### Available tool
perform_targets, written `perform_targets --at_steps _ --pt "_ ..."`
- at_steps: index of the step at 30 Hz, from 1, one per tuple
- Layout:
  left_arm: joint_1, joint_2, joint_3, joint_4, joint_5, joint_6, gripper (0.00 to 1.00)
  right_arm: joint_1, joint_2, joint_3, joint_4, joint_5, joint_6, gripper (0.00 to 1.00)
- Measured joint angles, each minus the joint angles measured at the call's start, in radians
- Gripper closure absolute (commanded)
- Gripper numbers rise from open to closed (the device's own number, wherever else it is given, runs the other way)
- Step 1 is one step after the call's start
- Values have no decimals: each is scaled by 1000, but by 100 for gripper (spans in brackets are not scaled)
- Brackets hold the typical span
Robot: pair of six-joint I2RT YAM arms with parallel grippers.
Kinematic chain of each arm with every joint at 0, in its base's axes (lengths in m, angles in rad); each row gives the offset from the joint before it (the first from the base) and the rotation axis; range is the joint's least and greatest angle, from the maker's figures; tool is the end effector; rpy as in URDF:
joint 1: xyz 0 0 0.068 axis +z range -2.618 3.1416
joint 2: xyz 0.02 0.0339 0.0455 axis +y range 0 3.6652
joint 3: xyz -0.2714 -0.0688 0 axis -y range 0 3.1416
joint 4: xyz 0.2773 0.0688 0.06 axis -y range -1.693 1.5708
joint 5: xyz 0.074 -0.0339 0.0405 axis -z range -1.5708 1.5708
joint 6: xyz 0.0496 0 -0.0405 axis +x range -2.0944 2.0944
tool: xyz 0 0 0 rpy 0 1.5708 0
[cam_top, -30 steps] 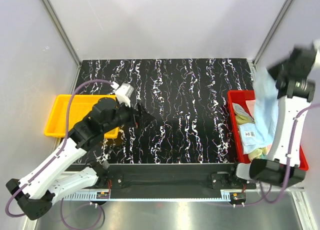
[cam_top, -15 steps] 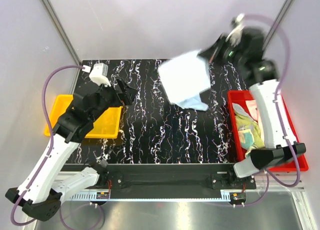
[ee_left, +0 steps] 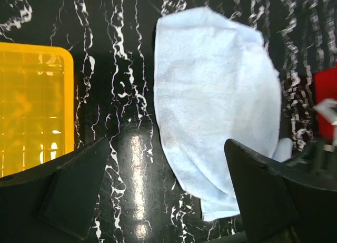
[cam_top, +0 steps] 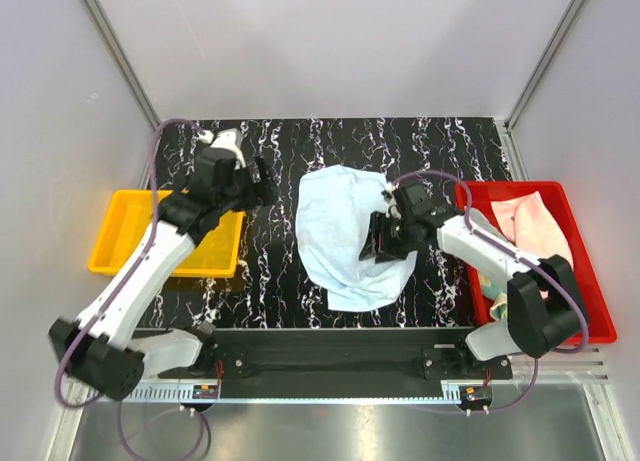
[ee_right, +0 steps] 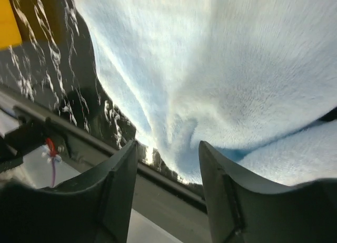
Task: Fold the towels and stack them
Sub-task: Move the towel to the center of the board, then flatten out the crumpled towel
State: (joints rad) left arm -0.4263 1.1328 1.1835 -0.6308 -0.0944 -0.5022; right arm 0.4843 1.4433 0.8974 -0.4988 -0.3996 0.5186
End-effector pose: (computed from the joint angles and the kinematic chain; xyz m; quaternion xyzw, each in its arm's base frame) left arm 0.2587 -0.1123 0.3656 -0.0558 0.8773 -0.1755 0.4431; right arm 0.2687 0.1632 0.1865 -0.0354 0.9471 0.2906 0.1314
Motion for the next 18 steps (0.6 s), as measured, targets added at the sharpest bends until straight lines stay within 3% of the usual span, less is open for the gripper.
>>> perform_targets --at_steps 7,15,18 --pt "40 399 197 52 18 0 17 -51 89 360 -35 183 -114 45" --pt "122 909 576 60 128 1 30 -216 563 787 -24 282 -176 53" --pt "119 1014 623 56 157 6 32 -261 708 867 -59 277 -190 55"
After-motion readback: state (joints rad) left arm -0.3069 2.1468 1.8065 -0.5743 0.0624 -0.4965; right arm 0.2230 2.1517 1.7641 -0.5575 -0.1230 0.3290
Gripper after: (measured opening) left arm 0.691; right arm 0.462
